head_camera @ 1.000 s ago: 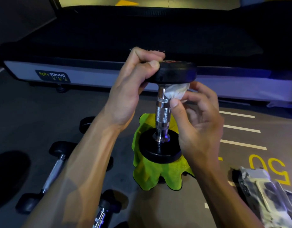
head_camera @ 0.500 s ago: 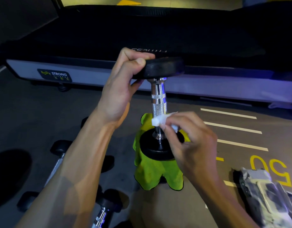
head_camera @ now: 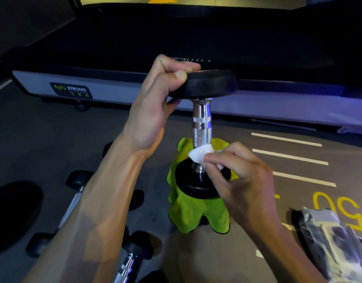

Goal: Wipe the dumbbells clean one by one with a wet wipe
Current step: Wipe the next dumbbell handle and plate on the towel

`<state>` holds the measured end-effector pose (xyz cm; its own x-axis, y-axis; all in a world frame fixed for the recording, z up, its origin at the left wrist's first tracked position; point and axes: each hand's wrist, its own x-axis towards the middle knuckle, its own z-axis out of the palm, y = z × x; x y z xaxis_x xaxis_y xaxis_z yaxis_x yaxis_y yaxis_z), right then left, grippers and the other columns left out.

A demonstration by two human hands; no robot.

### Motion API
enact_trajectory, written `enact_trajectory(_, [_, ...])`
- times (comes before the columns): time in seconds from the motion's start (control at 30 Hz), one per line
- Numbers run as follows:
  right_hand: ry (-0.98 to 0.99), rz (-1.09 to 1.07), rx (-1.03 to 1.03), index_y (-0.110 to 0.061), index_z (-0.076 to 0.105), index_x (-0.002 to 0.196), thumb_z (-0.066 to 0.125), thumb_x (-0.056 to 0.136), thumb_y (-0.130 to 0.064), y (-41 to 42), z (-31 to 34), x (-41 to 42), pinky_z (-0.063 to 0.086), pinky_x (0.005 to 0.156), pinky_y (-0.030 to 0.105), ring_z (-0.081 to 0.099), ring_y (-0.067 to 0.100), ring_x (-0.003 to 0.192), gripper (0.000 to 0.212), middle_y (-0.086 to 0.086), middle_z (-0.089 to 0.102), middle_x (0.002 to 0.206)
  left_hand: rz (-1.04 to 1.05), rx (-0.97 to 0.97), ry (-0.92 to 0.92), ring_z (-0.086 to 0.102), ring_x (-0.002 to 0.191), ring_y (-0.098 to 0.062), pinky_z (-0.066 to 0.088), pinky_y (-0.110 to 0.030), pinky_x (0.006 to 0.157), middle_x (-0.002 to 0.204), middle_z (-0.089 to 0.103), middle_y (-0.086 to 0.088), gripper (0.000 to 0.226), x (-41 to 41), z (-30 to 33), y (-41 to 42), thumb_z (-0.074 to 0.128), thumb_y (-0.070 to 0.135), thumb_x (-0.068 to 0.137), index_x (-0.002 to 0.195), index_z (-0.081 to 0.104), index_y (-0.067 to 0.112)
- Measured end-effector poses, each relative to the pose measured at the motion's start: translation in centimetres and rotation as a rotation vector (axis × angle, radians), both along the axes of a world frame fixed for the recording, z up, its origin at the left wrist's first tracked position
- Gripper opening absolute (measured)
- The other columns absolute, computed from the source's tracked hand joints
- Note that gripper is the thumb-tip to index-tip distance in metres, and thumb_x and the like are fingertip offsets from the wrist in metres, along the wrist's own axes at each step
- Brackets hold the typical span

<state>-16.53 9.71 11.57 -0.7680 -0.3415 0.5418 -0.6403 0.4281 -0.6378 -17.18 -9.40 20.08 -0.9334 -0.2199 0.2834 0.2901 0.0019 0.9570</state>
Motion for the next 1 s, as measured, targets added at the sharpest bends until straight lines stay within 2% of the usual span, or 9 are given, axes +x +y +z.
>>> enact_trajectory(0.07, [0.007,0.026,0.008,-0.023,0.082,0.090,0.079,0.088,-0.017,-0.3,1.1,-0.8,0.041,0.069,0.009,0.060,0.004,0.079,0.007,-0.010,0.065,0.087,0.005,-0.005,0.003,0.054,0.120,-0.012,0.039,-0.039,0.102,0.128,0.068,0.007,0.017,-0.1,0.2,0.2,0.054,0.043,0.082,0.077,0.068,0.050])
enact_trajectory(0.23, [-0.114,0.089,-0.121,-0.020,0.082,0.093,0.083,0.088,-0.011,-0.7,2.3,-2.6,0.046,0.076,0.016,0.064,0.009,0.086,0.011,-0.006,0.066,0.094,0.023,0.004,-0.015,0.055,0.121,-0.013,0.041,-0.036,0.099,0.127,0.067,0.004,0.017,-0.6,0.2,0.3,0.054,0.044,0.081,0.076,0.069,0.051])
enact_trajectory(0.43, [-0.321,0.216,0.038,-0.028,0.082,0.082,0.077,0.080,-0.025,1.0,1.3,-2.0,0.048,0.077,0.020,0.067,0.010,0.090,0.006,-0.014,0.067,0.091,0.038,0.020,-0.005,0.055,0.120,-0.015,0.040,-0.037,0.100,0.126,0.068,0.006,0.017,-0.6,0.0,0.1,0.054,0.044,0.079,0.075,0.070,0.050])
enact_trajectory(0.57, [-0.297,0.226,0.198,-0.033,0.079,0.081,0.072,0.078,-0.030,1.7,2.5,-2.0,0.050,0.082,0.027,0.066,0.011,0.093,0.009,-0.018,0.068,0.092,0.038,0.018,0.000,0.055,0.120,-0.016,0.040,-0.037,0.101,0.126,0.069,0.006,0.017,-0.6,0.0,0.2,0.054,0.045,0.079,0.076,0.070,0.049])
enact_trajectory(0.67, [-0.247,0.239,0.224,-0.032,0.081,0.084,0.069,0.081,-0.032,0.8,2.8,-1.3,0.046,0.075,0.025,0.060,0.014,0.085,0.012,-0.016,0.066,0.085,0.032,0.027,-0.001,0.054,0.119,-0.016,0.040,-0.036,0.098,0.126,0.069,0.005,0.017,-0.6,0.1,0.3,0.053,0.045,0.079,0.076,0.070,0.049])
enact_trajectory(0.77, [-0.218,0.222,0.268,-0.033,0.079,0.082,0.066,0.080,-0.036,0.0,2.6,-1.1,0.042,0.067,0.030,0.052,0.014,0.079,0.014,-0.017,0.062,0.077,0.004,0.001,0.002,0.056,0.117,-0.013,0.040,-0.036,0.096,0.124,0.070,0.008,0.016,-0.7,0.3,0.6,0.053,0.044,0.079,0.076,0.068,0.049])
enact_trajectory(0.83, [-0.267,0.190,0.230,-0.035,0.078,0.079,0.065,0.077,-0.040,0.7,2.2,-1.4,0.044,0.069,0.030,0.055,0.013,0.080,0.015,-0.015,0.064,0.075,-0.002,-0.015,0.006,0.057,0.116,-0.010,0.040,-0.036,0.096,0.124,0.071,0.009,0.015,-0.7,0.3,0.8,0.054,0.043,0.080,0.077,0.067,0.048])
enact_trajectory(0.93, [-0.298,0.088,0.171,-0.033,0.074,0.076,0.074,0.081,-0.032,2.4,1.3,-2.1,0.044,0.073,0.019,0.059,0.009,0.083,0.005,-0.017,0.067,0.080,0.004,-0.001,0.008,0.058,0.115,-0.011,0.040,-0.037,0.095,0.123,0.071,0.009,0.013,-0.7,0.2,0.8,0.054,0.043,0.079,0.077,0.066,0.047])
enact_trajectory(1.0, [-0.360,0.053,0.131,-0.032,0.075,0.078,0.081,0.085,-0.021,2.9,1.1,-2.1,0.040,0.071,0.010,0.063,0.004,0.086,0.014,-0.018,0.070,0.086,0.004,0.016,0.015,0.059,0.115,-0.012,0.040,-0.037,0.095,0.123,0.071,0.008,0.013,-0.7,0.3,0.9,0.054,0.042,0.079,0.078,0.066,0.045])
